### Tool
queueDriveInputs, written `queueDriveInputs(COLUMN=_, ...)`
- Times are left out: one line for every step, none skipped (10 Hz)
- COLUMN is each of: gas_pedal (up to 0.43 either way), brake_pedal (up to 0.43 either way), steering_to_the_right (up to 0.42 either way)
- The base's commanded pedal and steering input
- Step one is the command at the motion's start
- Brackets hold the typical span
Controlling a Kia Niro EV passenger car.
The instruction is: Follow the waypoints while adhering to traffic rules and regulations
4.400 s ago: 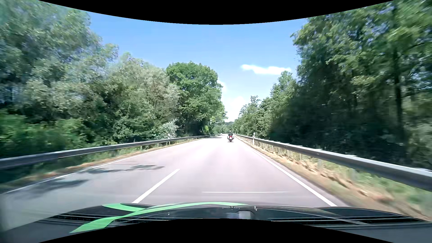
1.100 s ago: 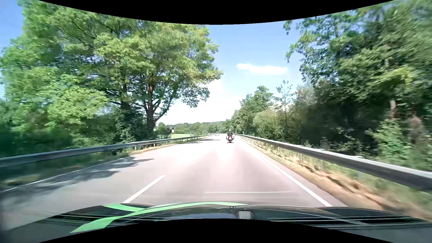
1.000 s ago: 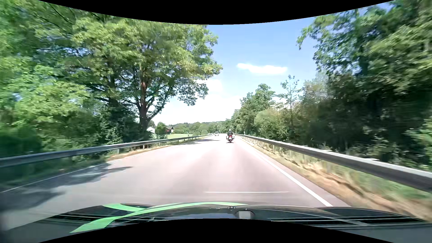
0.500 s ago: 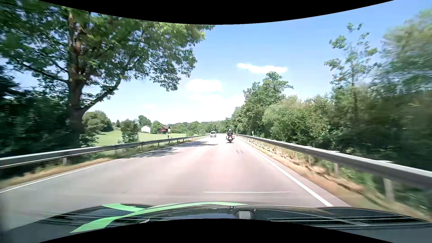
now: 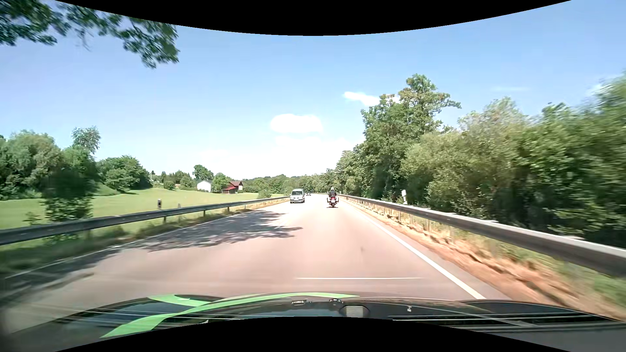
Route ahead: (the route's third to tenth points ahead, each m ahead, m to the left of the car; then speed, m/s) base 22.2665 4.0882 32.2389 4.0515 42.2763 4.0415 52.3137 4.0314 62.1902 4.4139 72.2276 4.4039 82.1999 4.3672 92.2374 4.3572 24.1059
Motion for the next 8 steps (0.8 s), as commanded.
queueDriveInputs(gas_pedal=0.098, brake_pedal=0.000, steering_to_the_right=-0.001)
queueDriveInputs(gas_pedal=0.130, brake_pedal=0.000, steering_to_the_right=-0.001)
queueDriveInputs(gas_pedal=0.138, brake_pedal=0.000, steering_to_the_right=-0.002)
queueDriveInputs(gas_pedal=0.150, brake_pedal=0.000, steering_to_the_right=-0.003)
queueDriveInputs(gas_pedal=0.157, brake_pedal=0.000, steering_to_the_right=-0.003)
queueDriveInputs(gas_pedal=0.169, brake_pedal=0.000, steering_to_the_right=-0.003)
queueDriveInputs(gas_pedal=0.177, brake_pedal=0.000, steering_to_the_right=-0.003)
queueDriveInputs(gas_pedal=0.177, brake_pedal=0.000, steering_to_the_right=-0.003)
